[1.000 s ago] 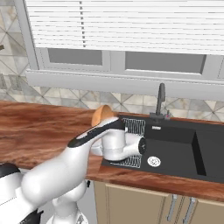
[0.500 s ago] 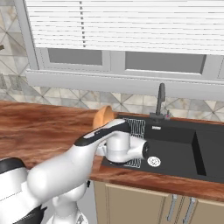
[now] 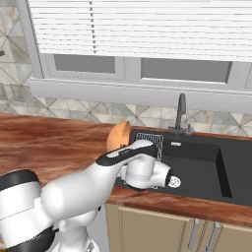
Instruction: Dump the mushroom and apple from the bowl so the bowl can be washed. Place the bowl in the sink after clearing the leftovers.
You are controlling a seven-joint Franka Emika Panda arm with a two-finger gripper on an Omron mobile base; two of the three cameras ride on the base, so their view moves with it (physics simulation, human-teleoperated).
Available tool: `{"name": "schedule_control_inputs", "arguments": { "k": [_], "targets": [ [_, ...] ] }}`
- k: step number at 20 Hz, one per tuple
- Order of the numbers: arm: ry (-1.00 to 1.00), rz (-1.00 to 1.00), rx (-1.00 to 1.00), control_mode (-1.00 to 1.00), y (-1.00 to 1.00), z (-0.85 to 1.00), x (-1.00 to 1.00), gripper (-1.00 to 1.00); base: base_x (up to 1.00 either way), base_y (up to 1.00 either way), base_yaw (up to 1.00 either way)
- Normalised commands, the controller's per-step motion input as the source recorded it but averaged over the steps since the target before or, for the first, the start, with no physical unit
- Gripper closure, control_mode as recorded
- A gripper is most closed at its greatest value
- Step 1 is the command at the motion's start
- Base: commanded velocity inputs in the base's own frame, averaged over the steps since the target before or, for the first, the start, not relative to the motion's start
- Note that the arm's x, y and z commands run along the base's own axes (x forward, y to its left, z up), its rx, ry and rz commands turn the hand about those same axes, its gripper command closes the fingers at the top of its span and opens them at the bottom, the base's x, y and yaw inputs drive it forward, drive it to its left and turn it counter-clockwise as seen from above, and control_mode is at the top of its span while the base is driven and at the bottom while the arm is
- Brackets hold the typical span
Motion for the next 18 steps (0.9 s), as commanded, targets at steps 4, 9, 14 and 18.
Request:
{"name": "schedule_control_inputs", "arguments": {
  "k": [4, 9, 14, 18],
  "targets": [
    [0.0, 0.0, 0.07, -1.0, -0.04, 0.02, 0.0, 1.0, 0.0, 0.0, 0.0],
    [0.0, 0.0, 0.03, -1.0, -0.08, 0.0, 0.02, 1.0, 0.0, 0.0, 0.0],
    [0.02, 0.0, 0.07, -1.0, -0.1, 0.03, 0.02, 1.0, 0.0, 0.0, 0.0],
    [0.0, 0.0, 0.0, -1.0, 0.0, 0.0, 0.0, 1.0, 0.0, 0.0, 0.0]
  ]
}}
